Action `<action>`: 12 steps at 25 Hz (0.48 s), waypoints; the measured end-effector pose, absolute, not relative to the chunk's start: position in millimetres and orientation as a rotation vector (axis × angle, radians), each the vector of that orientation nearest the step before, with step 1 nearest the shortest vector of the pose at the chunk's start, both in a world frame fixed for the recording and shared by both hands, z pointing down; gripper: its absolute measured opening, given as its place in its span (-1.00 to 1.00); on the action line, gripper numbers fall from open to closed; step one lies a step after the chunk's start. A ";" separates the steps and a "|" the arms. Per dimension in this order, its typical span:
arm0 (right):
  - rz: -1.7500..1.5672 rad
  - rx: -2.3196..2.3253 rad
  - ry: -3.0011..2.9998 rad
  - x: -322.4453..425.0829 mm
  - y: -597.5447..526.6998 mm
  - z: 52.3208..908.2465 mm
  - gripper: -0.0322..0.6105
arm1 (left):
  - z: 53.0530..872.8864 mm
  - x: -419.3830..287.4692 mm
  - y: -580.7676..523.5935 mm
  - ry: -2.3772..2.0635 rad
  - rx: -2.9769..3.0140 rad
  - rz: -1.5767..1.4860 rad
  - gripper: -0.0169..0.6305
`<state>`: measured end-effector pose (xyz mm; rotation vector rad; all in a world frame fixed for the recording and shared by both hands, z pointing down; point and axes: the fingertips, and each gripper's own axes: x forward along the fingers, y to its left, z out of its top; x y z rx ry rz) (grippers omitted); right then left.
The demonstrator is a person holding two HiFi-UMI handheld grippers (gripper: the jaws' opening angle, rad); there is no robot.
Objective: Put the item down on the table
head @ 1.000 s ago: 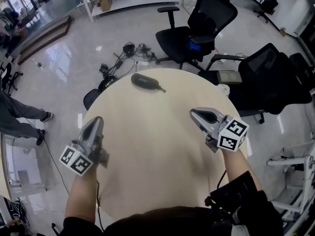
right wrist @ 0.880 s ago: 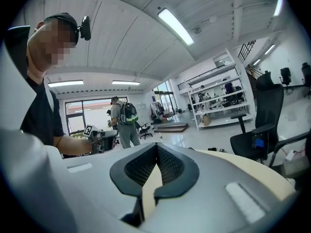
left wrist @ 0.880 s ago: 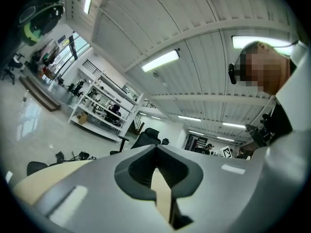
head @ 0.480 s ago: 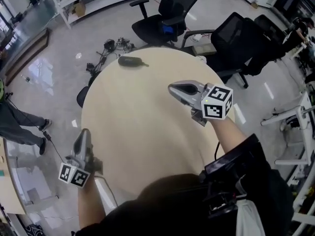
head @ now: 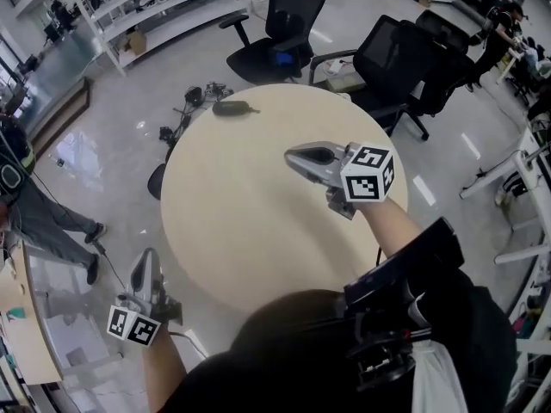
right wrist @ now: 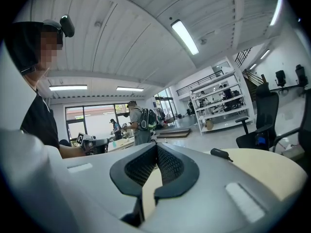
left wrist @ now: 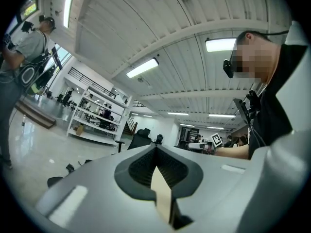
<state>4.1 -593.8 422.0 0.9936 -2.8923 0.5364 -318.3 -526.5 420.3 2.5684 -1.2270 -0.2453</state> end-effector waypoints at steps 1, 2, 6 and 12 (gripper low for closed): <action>0.535 0.988 -2.900 4.9 -584.5 417.6 -0.86 | 416.6 -318.4 -514.7 -1.229 2.562 -0.257 -0.95; 0.532 0.980 -2.910 7.1 -574.8 412.7 -0.86 | 412.1 -316.9 -502.0 -1.235 2.557 -0.268 -0.95; 0.475 0.930 -2.954 31.1 -538.0 391.3 -0.86 | 390.6 -292.5 -451.4 -1.281 2.563 -0.296 -0.95; 0.419 0.877 -2.968 91.7 -500.8 385.0 -0.86 | 371.7 -214.3 -409.6 -1.312 2.551 -0.353 -0.95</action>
